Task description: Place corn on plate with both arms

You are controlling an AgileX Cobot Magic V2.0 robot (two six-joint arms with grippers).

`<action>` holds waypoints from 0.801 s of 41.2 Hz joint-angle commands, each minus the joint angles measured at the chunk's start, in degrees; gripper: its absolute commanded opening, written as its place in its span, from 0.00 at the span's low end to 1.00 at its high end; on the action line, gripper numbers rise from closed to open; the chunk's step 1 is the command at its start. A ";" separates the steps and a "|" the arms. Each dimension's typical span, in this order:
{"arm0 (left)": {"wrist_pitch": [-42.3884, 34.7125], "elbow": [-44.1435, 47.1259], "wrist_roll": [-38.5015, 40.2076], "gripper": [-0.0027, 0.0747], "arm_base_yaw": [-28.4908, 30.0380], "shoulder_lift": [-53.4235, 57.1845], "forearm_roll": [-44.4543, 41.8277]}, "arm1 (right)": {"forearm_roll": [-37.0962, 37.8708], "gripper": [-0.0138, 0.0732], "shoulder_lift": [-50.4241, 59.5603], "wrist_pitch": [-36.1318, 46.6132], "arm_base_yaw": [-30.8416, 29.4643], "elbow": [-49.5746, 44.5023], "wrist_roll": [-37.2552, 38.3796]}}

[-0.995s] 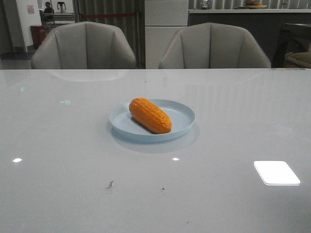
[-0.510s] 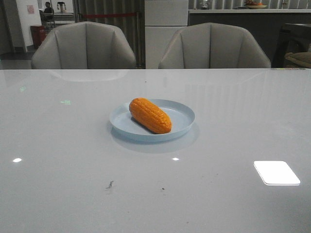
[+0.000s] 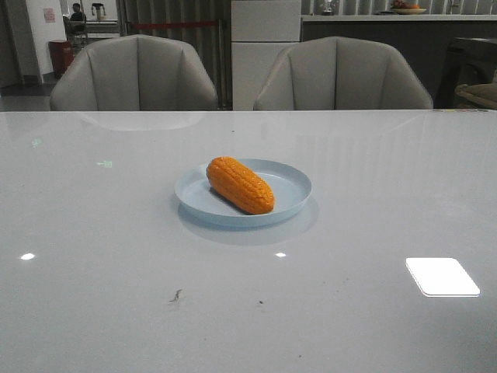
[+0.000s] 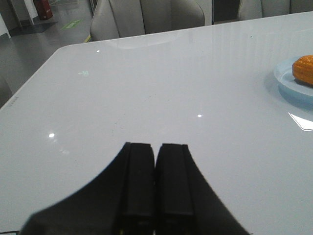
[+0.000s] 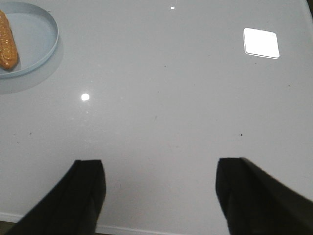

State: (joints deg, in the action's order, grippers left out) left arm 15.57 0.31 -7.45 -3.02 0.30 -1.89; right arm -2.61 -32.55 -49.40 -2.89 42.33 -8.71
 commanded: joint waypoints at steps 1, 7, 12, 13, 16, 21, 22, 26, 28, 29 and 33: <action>-4.39 2.12 0.27 0.15 -0.28 0.92 0.16 | -0.32 0.82 -0.08 3.81 -0.28 1.48 0.02; -4.39 2.12 0.27 0.15 -0.28 0.92 0.16 | -0.32 0.82 -0.08 3.81 -0.28 1.48 0.02; -4.39 2.12 0.27 0.15 -0.28 0.92 0.16 | 0.17 0.82 1.23 3.59 -0.28 1.48 0.02; -4.39 2.12 0.27 0.15 -0.28 0.92 0.16 | 0.17 0.82 1.91 3.51 -0.15 1.48 0.02; -4.39 2.12 0.27 0.15 -0.28 0.92 0.16 | 0.08 0.82 4.38 3.11 0.36 1.37 0.02; -4.39 2.12 0.27 0.15 -0.28 0.92 0.16 | 0.15 0.82 9.83 4.42 1.68 -0.12 0.02; -4.39 2.12 0.27 0.15 -0.28 0.92 0.16 | 0.15 0.81 10.85 4.86 1.98 -0.61 0.02; -4.39 2.12 0.27 0.15 -0.28 0.92 0.16 | -0.35 0.69 16.14 8.12 3.50 -3.74 0.02; -4.39 2.12 0.27 0.15 -0.28 0.92 0.16 | -1.26 0.58 18.55 10.79 4.13 -5.67 0.02; -4.39 2.12 0.27 0.15 -0.28 0.92 0.16 | -2.03 0.51 19.86 12.41 4.48 -6.81 0.02; -4.39 2.12 0.27 0.15 -0.28 0.92 0.16 | -6.70 0.31 24.21 18.26 4.71 -11.06 0.02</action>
State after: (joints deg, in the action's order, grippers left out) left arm 15.70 0.31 -7.45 -3.02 0.30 -1.89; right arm -5.79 -10.31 -40.99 1.61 32.64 -8.71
